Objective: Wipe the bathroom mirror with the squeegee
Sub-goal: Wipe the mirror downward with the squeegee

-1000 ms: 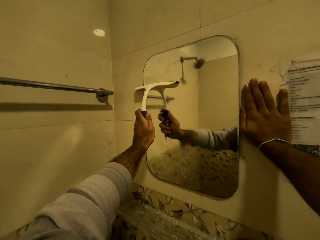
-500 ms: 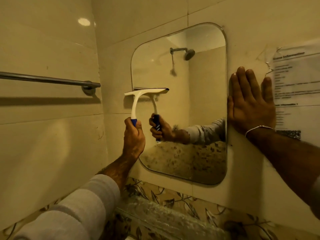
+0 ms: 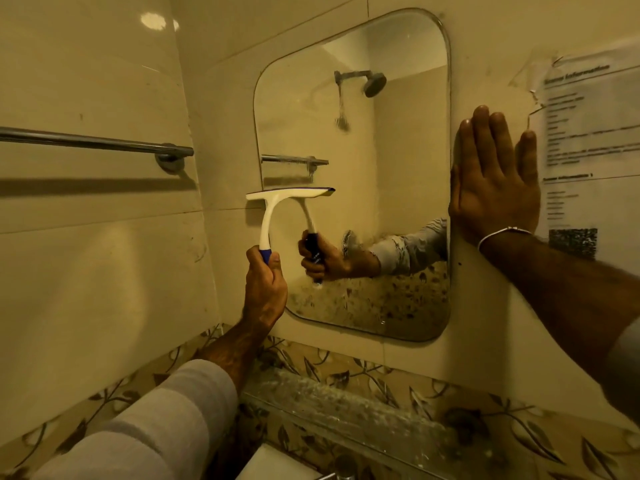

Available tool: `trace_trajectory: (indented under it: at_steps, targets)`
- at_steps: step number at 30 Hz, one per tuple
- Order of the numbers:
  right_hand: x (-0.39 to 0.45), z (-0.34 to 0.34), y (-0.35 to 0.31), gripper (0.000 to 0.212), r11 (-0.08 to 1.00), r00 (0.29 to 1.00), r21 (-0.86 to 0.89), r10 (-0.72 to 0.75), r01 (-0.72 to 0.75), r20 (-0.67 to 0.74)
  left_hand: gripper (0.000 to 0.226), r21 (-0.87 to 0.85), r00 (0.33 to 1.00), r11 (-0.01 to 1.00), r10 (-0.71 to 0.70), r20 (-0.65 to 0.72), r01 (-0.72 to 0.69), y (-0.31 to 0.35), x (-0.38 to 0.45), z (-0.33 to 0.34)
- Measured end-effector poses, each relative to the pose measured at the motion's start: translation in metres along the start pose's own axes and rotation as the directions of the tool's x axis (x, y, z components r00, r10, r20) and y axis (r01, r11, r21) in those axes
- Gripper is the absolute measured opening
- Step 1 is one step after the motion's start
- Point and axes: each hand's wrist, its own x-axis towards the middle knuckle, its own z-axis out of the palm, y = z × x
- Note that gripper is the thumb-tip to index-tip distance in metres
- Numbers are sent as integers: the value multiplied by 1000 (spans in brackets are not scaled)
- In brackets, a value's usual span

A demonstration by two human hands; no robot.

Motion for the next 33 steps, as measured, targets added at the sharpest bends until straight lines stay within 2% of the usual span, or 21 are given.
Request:
trace_trajectory:
  at_steps: [5,21,33]
  targets:
    - [-3,-1,-1,59,1000,1000,28,5,-5,-5,15,33,1000,999,2,13,-3,-6,-15,-4]
    - [-3,-3,-1,59,999,1000,52,8,-9,30,18,126,996,990,-63,57,56,-32,-78,-7]
    - [-2,-1,-1,59,999,999,50,11,-13,42,24,136,976,976,-185,113,169,-49,-131,-12]
